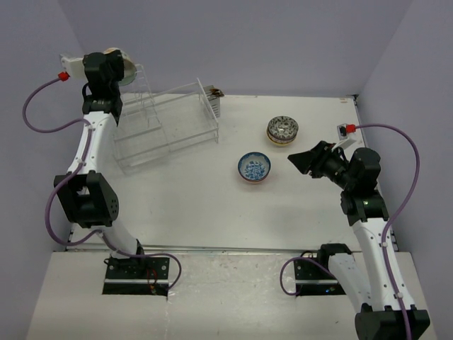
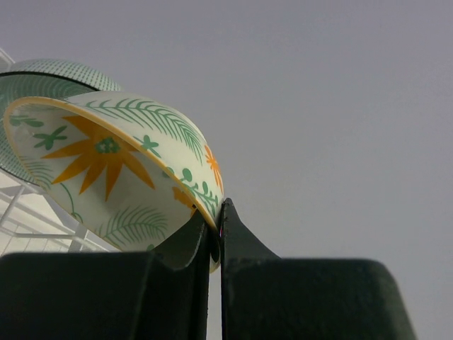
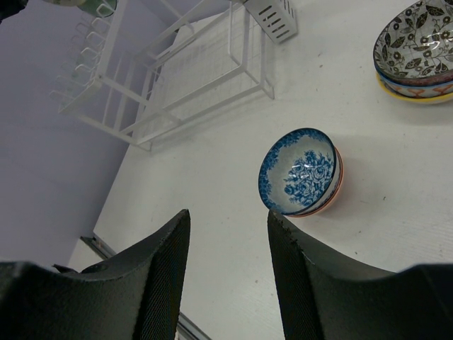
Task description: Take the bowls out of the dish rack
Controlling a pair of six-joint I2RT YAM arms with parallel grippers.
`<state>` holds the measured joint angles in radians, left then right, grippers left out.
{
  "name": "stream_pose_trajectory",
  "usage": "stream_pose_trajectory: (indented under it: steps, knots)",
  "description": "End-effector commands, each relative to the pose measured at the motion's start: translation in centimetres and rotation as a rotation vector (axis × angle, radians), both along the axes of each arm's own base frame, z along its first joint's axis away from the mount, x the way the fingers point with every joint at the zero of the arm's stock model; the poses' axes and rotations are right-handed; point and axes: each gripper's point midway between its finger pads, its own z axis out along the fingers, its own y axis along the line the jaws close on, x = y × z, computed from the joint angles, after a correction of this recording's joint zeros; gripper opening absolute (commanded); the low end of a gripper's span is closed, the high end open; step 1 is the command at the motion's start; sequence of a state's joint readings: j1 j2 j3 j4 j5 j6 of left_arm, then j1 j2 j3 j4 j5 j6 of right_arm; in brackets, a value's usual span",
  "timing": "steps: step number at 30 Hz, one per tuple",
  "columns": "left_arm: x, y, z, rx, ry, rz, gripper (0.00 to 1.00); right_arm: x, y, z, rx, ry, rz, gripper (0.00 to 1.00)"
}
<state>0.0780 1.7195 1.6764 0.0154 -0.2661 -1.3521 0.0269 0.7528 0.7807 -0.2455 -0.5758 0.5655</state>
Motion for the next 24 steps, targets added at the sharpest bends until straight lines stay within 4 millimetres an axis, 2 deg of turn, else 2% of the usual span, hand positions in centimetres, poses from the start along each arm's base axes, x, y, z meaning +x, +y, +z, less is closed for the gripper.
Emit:
stream_pose_trajectory:
  steps: [1,6,8,12,13,16,17,18,19,20,22,23,24]
  knots:
    - [-2.3,-1.0,6.2,-0.007,-0.174,-0.058,0.00,0.2,0.3,1.0,0.005,-0.051,0.020,0.49]
    - [-4.4,-2.5,7.7,0.011,-0.201,-0.098,0.00,0.3,0.2,0.9,0.004,-0.045,0.018,0.49]
    - [-4.9,-3.3,7.6,0.017,-0.207,-0.123,0.00,0.3,0.2,0.9,0.004,-0.045,0.018,0.49]
    - [-6.5,-6.4,9.0,0.066,-0.237,-0.223,0.00,0.3,0.2,0.9,0.003,-0.043,0.016,0.49]
    - [-7.5,-8.2,10.2,0.128,-0.261,-0.252,0.00,0.3,0.2,0.9,0.002,-0.042,0.016,0.49]
    - [-9.0,-10.7,12.0,0.307,-0.272,-0.256,0.00,0.3,0.1,0.9,-0.003,-0.045,0.007,0.49]
    - [-9.9,-13.1,12.4,0.346,-0.268,-0.299,0.00,0.1,-0.1,1.1,-0.007,-0.052,0.001,0.49]
    - [-10.6,-14.2,13.4,0.392,-0.280,-0.310,0.00,0.2,-0.4,1.2,-0.012,-0.056,-0.023,0.49]
    - [-11.0,-15.6,13.4,0.483,-0.275,-0.339,0.00,0.2,-0.6,1.3,-0.017,-0.064,-0.035,0.49]
    - [-11.7,-18.4,13.5,0.516,-0.276,-0.411,0.00,-0.1,-0.9,1.7,-0.021,-0.085,-0.053,0.49]
    - [-12.7,-22.1,12.6,0.635,-0.283,-0.547,0.00,0.0,-1.6,2.1,-0.028,-0.104,-0.109,0.49]
    - [-13.4,-25.2,11.5,0.669,-0.285,-0.641,0.00,-0.1,-2.0,2.2,-0.032,-0.109,-0.132,0.49]
    - [-13.9,-27.0,10.0,0.708,-0.255,-0.714,0.00,-0.4,-2.4,2.6,-0.037,-0.129,-0.159,0.49]
